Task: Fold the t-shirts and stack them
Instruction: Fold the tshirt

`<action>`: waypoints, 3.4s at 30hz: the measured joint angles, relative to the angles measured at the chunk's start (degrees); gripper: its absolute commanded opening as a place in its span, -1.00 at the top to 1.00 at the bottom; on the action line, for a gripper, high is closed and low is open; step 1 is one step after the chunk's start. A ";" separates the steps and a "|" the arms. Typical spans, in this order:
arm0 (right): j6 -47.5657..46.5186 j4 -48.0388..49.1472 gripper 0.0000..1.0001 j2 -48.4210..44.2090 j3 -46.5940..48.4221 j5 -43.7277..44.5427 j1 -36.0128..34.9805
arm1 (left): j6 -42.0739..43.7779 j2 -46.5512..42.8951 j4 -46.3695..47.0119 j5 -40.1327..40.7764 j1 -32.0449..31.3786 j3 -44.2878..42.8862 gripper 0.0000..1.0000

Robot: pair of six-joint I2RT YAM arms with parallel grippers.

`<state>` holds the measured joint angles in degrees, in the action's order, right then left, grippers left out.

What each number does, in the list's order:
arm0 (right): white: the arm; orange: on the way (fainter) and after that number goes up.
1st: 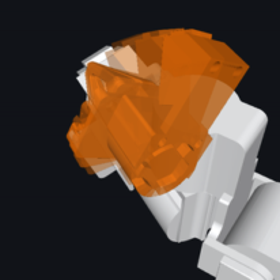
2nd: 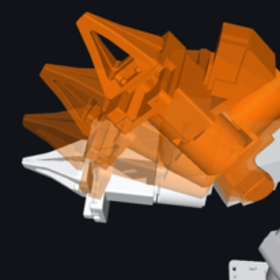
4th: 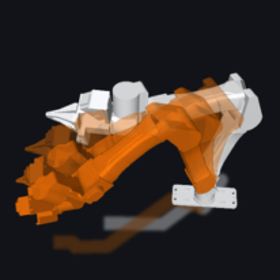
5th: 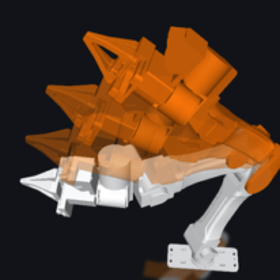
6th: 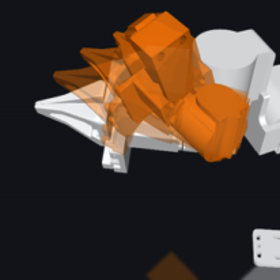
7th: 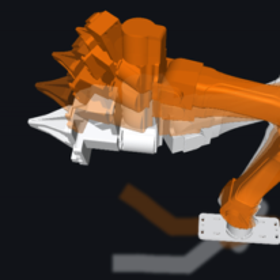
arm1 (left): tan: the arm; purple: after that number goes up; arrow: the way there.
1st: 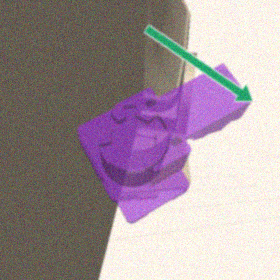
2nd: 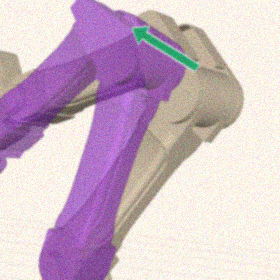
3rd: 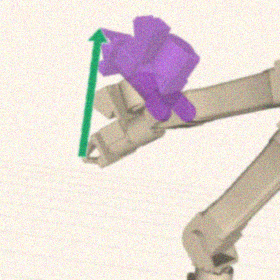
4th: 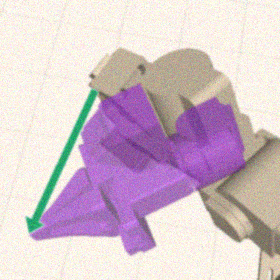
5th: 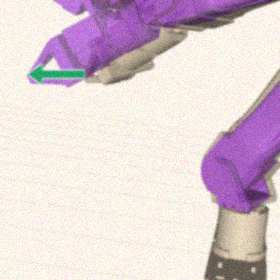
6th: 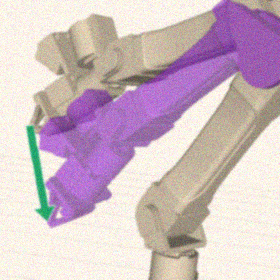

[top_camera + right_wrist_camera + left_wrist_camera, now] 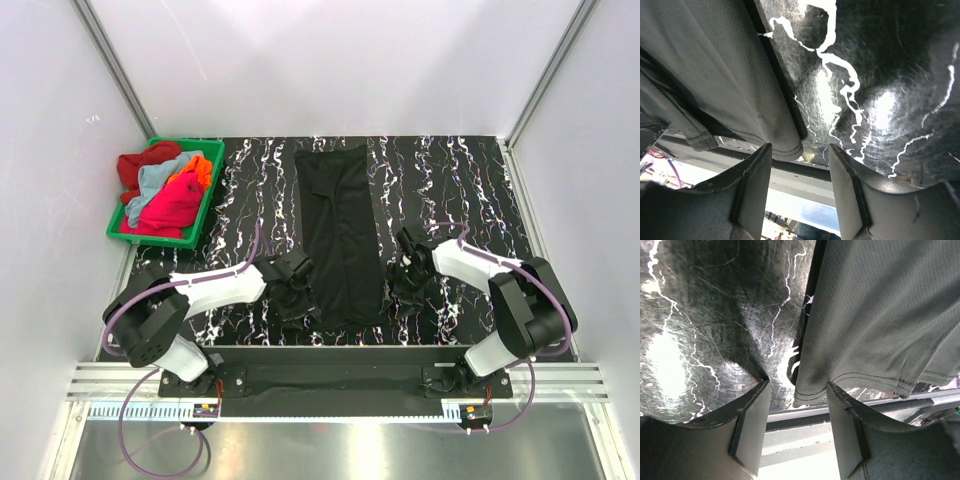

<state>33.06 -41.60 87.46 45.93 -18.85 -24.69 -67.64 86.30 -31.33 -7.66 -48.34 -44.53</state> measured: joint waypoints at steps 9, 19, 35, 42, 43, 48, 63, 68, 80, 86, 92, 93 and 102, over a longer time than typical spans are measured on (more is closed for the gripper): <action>-1.36 1.84 -0.03 2.69 -0.28 -1.81 0.00 | -0.44 1.18 0.17 -0.07 0.00 -0.48 0.03; -1.81 3.37 0.45 4.37 -0.52 -4.42 0.00 | -1.53 1.92 1.55 -0.68 0.13 0.15 0.88; 0.90 6.43 1.00 3.13 -4.72 -7.41 0.11 | -1.88 -6.34 6.32 -1.73 1.57 8.85 1.00; 1.66 7.48 1.00 2.43 -6.45 -9.33 0.17 | -1.09 -7.93 6.21 -1.84 1.73 10.14 1.00; 1.77 7.63 1.00 2.38 -6.62 -9.62 0.17 | -0.94 -7.91 6.21 -1.90 1.75 10.12 1.00; 2.19 8.55 1.00 2.01 -7.41 -10.62 0.22 | -0.24 -8.39 6.10 -1.97 1.79 10.19 0.02; 2.82 8.90 0.15 0.63 -8.09 -12.59 0.26 | 2.25 -13.75 6.56 -2.25 2.08 12.76 -0.15; 2.82 8.83 0.23 0.85 -8.02 -12.63 0.26 | 2.89 -10.78 8.04 -5.01 2.34 11.93 -0.08; 3.34 9.27 1.00 -2.47 -9.35 -13.14 0.31 | 6.21 -8.17 8.92 -6.36 2.91 11.32 1.00; 4.44 9.75 1.00 -5.31 -9.99 -14.93 0.31 | 7.65 -8.37 6.88 -6.45 2.93 9.88 1.00; 6.01 10.27 1.00 -6.62 -13.25 -15.10 0.04 | 7.65 -11.91 5.77 -6.47 2.91 10.38 1.00; 6.36 10.27 1.00 -7.48 -13.79 -15.15 -0.15 | 7.61 -13.03 5.60 -6.47 2.91 10.71 1.00; 8.92 9.62 1.00 -11.65 -14.34 -15.28 -1.77 | 7.06 -19.93 3.26 -6.43 2.84 11.98 1.00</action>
<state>41.98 -31.99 75.81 31.59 -34.13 -26.46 -60.58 66.37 -28.08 -14.09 -45.50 -32.56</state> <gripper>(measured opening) 0.011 0.012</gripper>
